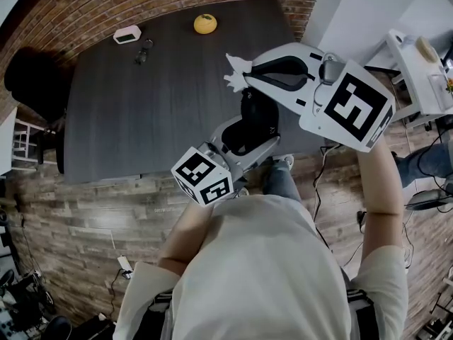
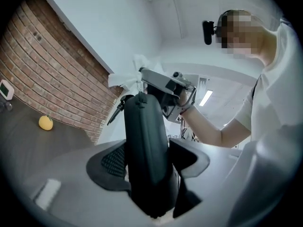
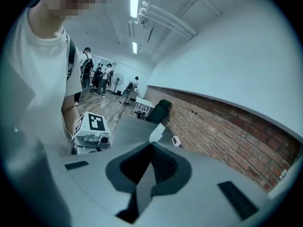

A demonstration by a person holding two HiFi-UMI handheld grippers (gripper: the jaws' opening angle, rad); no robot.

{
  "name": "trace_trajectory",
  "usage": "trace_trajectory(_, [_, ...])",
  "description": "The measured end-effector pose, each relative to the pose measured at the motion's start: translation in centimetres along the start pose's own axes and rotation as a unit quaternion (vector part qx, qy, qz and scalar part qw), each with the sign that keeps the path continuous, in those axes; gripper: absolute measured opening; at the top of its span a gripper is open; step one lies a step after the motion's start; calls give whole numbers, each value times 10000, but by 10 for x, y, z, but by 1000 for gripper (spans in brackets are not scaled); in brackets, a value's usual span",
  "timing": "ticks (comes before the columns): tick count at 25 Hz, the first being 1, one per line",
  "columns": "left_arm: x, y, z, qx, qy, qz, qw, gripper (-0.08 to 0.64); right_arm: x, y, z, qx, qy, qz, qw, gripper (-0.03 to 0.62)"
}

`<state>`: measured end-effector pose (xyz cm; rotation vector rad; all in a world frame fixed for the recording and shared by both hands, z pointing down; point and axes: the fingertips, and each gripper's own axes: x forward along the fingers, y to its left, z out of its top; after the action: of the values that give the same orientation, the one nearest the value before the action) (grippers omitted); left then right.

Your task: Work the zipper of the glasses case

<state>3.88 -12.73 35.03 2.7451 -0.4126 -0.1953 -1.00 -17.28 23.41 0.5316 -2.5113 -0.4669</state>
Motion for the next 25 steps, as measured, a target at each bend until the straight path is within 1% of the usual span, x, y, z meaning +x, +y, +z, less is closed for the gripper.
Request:
trace_trajectory(5, [2, -4, 0, -10, 45, -207, 9998, 279, -6, -2, -3, -40, 83, -41, 9999, 6])
trace_trajectory(8, [1, 0, 3, -43, -21, -91, 9999, 264, -10, -6, -5, -35, 93, -123, 9999, 6])
trace_trajectory(11, [-4, 5, 9, -104, -172, 32, 9998, 253, -16, -11, -12, -41, 231, -226, 9995, 6])
trace_trajectory(14, [-7, 4, 17, 47, -304, 79, 9995, 244, -22, -13, -22, -143, 460, -305, 9984, 6])
trace_trajectory(16, [-10, 3, 21, 128, -396, 157, 9990, 239, -27, -14, -26, -158, 519, -340, 9979, 6])
trace_trajectory(19, [-16, 6, 26, 78, -550, 249, 9981, 230, -34, -20, -30, -201, 659, -566, 9960, 5])
trace_trajectory(20, [-19, 6, 28, 27, -616, 249, 9978, 229, -35, -21, -32, -170, 662, -590, 9959, 5])
trace_trajectory(22, [-23, 5, 33, -45, -731, 217, 9971, 228, -37, -19, -35, -1, 647, -507, 9966, 5])
trace_trajectory(25, [-27, 6, 40, -147, -861, 193, 9960, 229, -34, -15, -50, 148, 809, -472, 9955, 5])
